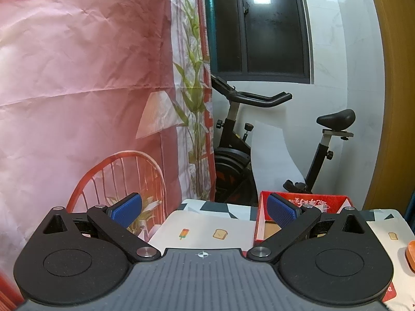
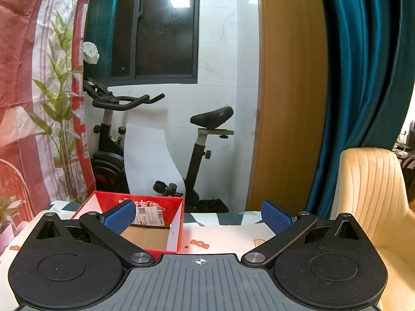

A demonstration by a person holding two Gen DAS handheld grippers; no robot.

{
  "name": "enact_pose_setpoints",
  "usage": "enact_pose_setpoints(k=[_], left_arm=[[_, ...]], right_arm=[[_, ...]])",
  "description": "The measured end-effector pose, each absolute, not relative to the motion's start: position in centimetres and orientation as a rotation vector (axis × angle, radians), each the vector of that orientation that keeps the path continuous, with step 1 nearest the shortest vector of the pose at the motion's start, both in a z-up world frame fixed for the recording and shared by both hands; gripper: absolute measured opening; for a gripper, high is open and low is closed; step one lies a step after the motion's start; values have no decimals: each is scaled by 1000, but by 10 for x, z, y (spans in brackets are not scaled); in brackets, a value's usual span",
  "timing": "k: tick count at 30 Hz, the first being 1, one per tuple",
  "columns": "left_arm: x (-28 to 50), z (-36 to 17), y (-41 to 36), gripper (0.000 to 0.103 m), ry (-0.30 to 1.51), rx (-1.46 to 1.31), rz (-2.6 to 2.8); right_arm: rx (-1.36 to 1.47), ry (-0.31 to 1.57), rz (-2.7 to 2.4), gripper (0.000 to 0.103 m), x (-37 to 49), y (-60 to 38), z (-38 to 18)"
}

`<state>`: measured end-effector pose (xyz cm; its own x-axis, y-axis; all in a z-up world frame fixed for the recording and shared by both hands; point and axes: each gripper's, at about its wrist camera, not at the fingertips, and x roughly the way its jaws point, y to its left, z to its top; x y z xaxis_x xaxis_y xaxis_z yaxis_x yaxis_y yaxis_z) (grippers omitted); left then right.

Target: Organize soft objects

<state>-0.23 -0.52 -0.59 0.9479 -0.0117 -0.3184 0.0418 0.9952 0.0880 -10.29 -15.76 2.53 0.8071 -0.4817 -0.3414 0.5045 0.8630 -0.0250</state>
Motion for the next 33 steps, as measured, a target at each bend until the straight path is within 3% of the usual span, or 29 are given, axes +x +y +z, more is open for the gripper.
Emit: enact_pose_setpoints(k=[33], left_arm=[[0,-8,-5,103,333,102,-37]], right_arm=[[70,352,-530,103,-104,-157,26]])
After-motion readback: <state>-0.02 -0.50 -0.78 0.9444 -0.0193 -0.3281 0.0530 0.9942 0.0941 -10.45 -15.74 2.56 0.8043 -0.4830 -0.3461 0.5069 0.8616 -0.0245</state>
